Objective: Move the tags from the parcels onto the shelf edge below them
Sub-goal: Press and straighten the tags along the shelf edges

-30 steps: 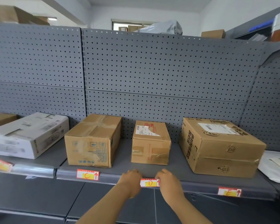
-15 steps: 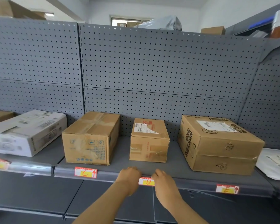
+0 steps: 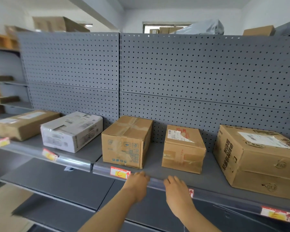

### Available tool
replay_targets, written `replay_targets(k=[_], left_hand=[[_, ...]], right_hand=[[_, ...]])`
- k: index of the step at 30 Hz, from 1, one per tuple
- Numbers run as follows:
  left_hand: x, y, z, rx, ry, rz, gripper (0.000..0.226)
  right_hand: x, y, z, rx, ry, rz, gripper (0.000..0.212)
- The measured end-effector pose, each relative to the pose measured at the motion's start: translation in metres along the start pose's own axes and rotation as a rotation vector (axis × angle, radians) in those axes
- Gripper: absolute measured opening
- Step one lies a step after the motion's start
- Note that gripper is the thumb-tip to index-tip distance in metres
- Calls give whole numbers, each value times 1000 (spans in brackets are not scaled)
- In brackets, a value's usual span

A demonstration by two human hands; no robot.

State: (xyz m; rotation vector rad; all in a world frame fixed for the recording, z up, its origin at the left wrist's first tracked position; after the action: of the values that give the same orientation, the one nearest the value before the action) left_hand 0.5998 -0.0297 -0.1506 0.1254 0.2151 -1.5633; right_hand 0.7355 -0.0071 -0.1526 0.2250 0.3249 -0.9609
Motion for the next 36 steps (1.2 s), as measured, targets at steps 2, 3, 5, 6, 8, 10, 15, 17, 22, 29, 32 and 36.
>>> replay_targets(k=[2,3,5,6,8,10,15,17,22,29,32,36], left_hand=[[4,-31,3,7,23,49,47],[6,-47,4,9,38,69,47],[7,-76,4,9,57,89,46],[8,-91,3,5,61,95,45],[7,-117,0,5,50,99,47],[3,-138,-5,22,36,84,51],[1,-163,-9,84,-3,-17,51],[3,-165,-8,86,-6,-53,50],[8,-168,-11,78,-7,-103,49],[22,-167,-14,13,15,-205,68],[24,-164,-15,-7,22,-219,64],[23,-159,-22,6,0,-223,70]], right_hand=[[-12,-27,-6,-63,1,17,39],[-19,-39,-8,-97,7,15,39],[-32,-63,-15,-157,15,-17,42],[-39,-74,-18,-181,22,-37,44],[-51,-96,-23,-225,38,-79,47],[-63,-113,-26,-254,38,-124,47],[-77,-136,-31,-250,43,-246,40],[-75,-143,-32,-232,37,-275,41],[-75,-152,-31,-178,7,-257,42],[-77,-151,-31,-78,3,-193,45],[-76,-152,-31,-42,-12,-175,42],[-75,-153,-30,-23,-24,-123,47]])
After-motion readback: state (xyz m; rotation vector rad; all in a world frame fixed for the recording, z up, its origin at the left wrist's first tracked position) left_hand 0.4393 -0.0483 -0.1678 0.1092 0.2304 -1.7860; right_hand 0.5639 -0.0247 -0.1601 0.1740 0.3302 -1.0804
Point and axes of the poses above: each hand's wrist, its own x-axis away from the middle knuckle, its own z-axis out of the back of the hand, y = z × x, the point moved 5 cm from there along -x, towards the middle knuckle, and after that the axes turned 12 degrees about y, right-handed, at the moved point
